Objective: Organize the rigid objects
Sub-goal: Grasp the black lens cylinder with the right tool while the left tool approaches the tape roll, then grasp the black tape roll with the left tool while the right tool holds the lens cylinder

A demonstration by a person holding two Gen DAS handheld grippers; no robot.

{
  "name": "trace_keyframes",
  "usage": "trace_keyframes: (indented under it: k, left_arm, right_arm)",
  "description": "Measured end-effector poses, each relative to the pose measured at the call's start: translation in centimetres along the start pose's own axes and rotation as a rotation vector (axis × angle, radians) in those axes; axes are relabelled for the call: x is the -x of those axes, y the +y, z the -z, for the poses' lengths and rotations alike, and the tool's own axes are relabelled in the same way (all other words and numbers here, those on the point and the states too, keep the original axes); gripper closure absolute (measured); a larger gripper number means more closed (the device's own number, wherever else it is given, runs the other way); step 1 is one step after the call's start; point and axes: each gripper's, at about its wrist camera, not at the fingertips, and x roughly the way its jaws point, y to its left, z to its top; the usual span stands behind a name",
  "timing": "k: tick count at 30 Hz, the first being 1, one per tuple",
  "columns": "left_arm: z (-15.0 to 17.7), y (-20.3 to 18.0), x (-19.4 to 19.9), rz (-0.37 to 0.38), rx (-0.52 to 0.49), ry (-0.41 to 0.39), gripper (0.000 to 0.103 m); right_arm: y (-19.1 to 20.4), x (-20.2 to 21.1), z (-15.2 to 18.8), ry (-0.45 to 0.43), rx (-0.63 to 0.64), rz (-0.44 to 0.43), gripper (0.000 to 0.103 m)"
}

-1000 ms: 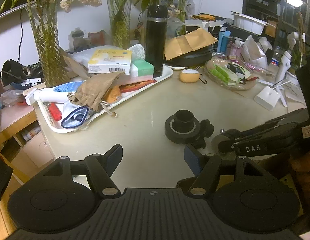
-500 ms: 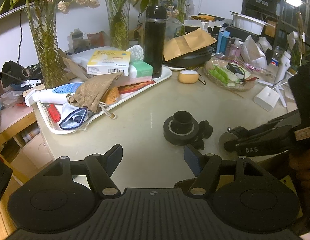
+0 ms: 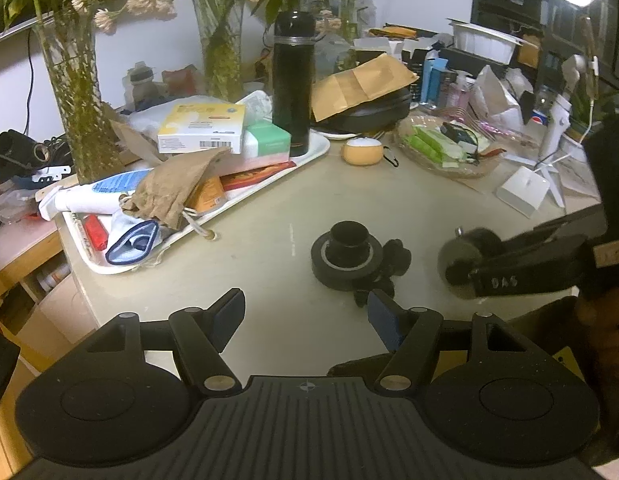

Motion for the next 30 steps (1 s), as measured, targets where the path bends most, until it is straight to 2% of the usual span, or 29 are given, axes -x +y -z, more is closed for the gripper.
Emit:
trace_keyframes:
  k: [10,15,20,30]
  left_arm:
    - [-0.6,-0.9,-0.1,0.018,-0.012,-0.007,0.036]
    - [-1.0,-1.7,-0.3,-0.006,-0.057,-0.039,0.036]
    - [-1.8,-1.6,-0.9,0.026,-0.053,-0.078,0.036]
    - [-2.7,-1.5,-3.6,0.043,-0.077,-0.037,0.034]
  right_arm:
    - [-2.0,2.9,0.1,-0.088,-0.024,-0.018,0.06]
    - [-3.6,4.4,0.6,-0.117,-0.048,-0.023,0.06]
    - [-4.5,5.7,1.2,-0.144,-0.055,-0.026,0.06]
    - [-6.1,7.8,2.8,-0.176,-0.086,-0.036,0.06]
